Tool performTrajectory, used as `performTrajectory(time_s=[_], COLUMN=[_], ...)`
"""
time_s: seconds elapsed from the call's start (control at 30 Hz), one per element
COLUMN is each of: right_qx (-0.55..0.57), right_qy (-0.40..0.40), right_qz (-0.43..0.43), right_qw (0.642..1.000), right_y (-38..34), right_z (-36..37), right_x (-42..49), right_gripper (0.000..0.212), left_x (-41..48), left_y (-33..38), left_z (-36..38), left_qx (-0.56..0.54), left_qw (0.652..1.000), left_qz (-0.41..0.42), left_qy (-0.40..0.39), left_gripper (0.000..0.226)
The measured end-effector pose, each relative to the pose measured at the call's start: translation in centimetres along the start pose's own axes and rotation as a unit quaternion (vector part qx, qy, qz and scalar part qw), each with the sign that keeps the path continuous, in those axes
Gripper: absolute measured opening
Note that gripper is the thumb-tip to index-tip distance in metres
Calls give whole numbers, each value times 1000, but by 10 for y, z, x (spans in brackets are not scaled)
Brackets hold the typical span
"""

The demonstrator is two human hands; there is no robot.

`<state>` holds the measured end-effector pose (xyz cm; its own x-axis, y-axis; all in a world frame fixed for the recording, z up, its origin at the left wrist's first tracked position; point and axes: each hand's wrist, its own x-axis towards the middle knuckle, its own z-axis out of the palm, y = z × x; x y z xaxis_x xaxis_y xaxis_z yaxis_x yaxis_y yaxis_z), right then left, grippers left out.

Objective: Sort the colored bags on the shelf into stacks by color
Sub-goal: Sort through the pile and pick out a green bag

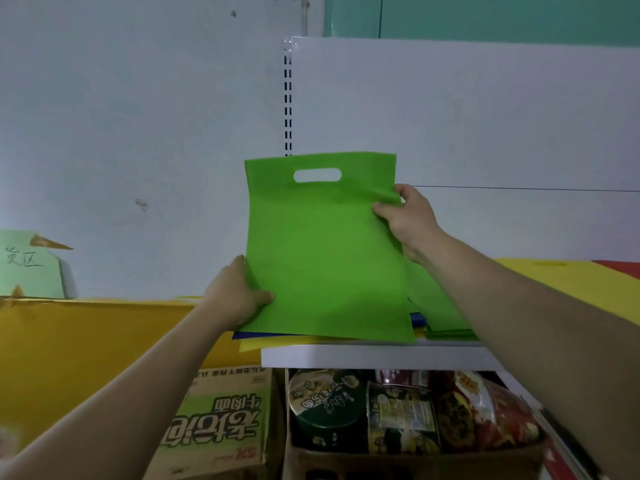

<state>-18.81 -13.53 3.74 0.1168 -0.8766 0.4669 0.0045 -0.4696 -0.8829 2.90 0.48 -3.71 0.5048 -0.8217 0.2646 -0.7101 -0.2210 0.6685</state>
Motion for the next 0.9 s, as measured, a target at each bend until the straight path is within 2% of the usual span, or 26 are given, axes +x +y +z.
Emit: performTrajectory(time_s=[0.1, 0.33, 0.43, 0.57, 0.73, 0.9], right_qx=[-6, -77, -92, -79, -56, -59], right_qy=[25, 110, 122, 121, 168, 184], right_qz=[-23, -80, -82, -53, -43, -33], right_qw=[999, 988, 985, 988, 983, 981], right_y=[-9, -21, -19, -22, -26, -28], right_z=[-2, -17, -27, -55, -116, -188], right_x=[-3, -23, -33, -48, -61, -68], right_gripper=[21, 10, 12, 26, 12, 11], left_x=[-3, -23, -31, -41, -57, -82], left_y=[-4, 0, 7, 23, 62, 119], left_z=[-7, -13, -9, 0, 22, 58], left_qx=[-57, -229, -253, -265, -278, -294], left_qw=[997, 965, 956, 952, 945, 937], left_qz=[25, 96, 113, 122, 160, 181], left_qy=[52, 89, 99, 92, 66, 48], left_gripper=[63, 57, 57, 58, 58, 57])
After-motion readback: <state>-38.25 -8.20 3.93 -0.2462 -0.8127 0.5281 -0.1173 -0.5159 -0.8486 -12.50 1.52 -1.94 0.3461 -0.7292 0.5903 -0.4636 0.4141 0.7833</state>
